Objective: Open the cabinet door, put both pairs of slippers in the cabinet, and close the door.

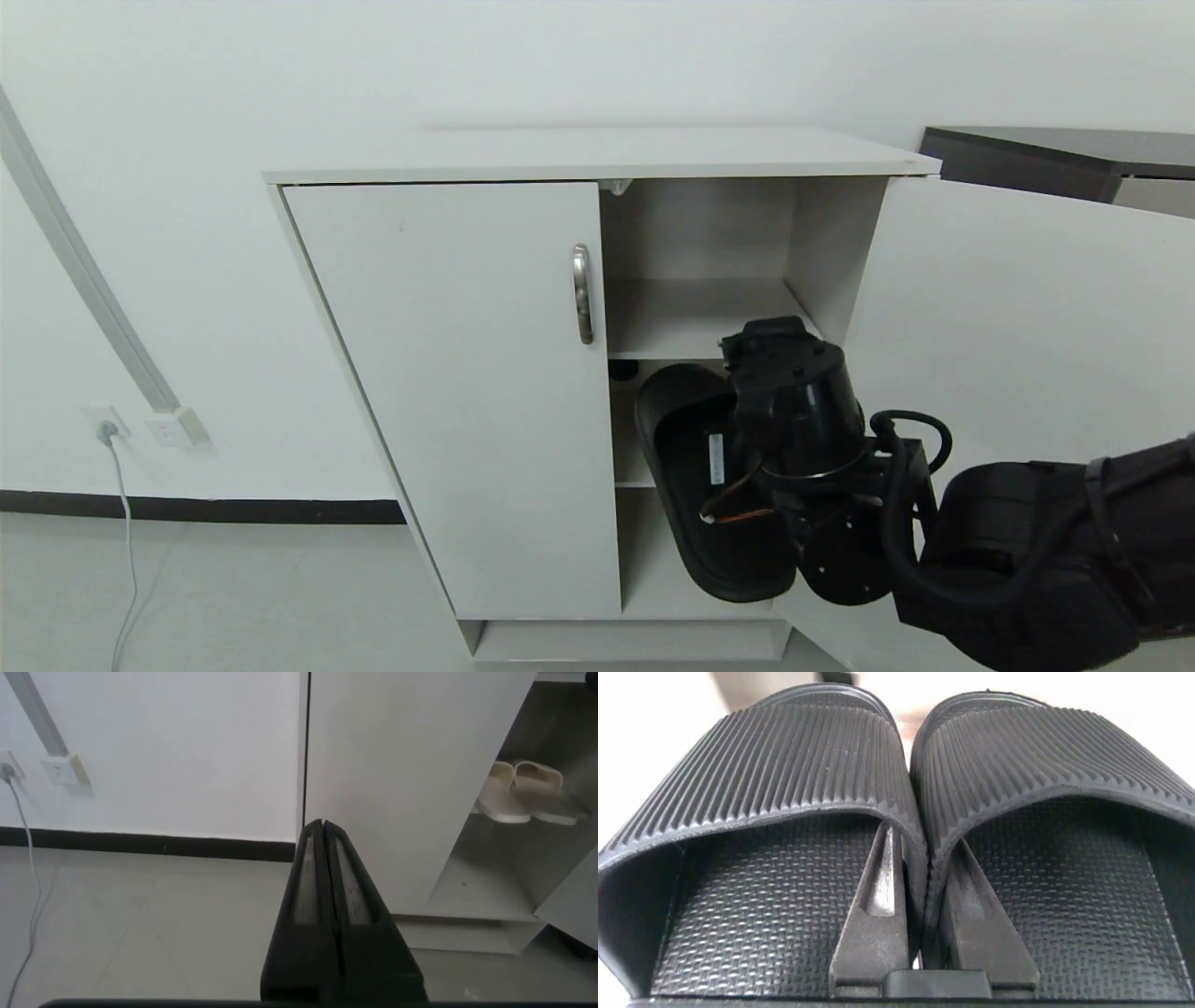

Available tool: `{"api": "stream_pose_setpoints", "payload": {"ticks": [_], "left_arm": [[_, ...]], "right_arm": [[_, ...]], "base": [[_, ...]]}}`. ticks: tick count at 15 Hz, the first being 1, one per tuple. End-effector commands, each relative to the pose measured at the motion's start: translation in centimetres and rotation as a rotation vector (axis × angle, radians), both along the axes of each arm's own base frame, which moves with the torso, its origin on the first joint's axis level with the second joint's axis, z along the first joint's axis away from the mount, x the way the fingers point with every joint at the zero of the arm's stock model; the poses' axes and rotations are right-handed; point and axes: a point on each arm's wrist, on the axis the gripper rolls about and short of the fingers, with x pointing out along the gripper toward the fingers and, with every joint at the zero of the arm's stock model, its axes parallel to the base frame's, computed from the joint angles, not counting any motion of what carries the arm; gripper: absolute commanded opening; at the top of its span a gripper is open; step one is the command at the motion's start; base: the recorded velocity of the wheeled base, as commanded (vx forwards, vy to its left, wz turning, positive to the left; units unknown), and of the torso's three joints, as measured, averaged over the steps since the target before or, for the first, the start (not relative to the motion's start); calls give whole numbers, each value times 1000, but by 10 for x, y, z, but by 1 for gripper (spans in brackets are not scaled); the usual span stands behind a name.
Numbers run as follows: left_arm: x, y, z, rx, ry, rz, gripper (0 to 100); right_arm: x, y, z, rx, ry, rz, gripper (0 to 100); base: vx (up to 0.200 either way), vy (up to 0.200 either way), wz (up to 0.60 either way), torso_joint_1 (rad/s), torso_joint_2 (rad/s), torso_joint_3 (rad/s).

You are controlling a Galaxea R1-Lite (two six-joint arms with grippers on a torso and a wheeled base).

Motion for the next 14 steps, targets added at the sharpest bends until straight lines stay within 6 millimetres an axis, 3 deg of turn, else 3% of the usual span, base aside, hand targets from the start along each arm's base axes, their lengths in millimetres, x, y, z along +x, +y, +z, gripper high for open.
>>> {"api": "stream_pose_setpoints", "payload": {"ticks": [1, 7, 14], "left_arm": [[0, 0, 0, -1, 0, 1, 0], [0, 0, 0, -1, 1, 1, 0], [0, 0, 0, -1, 1, 1, 0]], "right_arm": [[6, 4, 21, 48, -39, -21, 0], [8, 4, 18, 43, -33, -26, 0], [11, 2, 15, 36, -28, -37, 0]], "base": [[0, 0, 0, 0, 0, 0], [0, 0, 0, 0, 0, 0], [200, 0, 0, -2, 2, 4]]}}
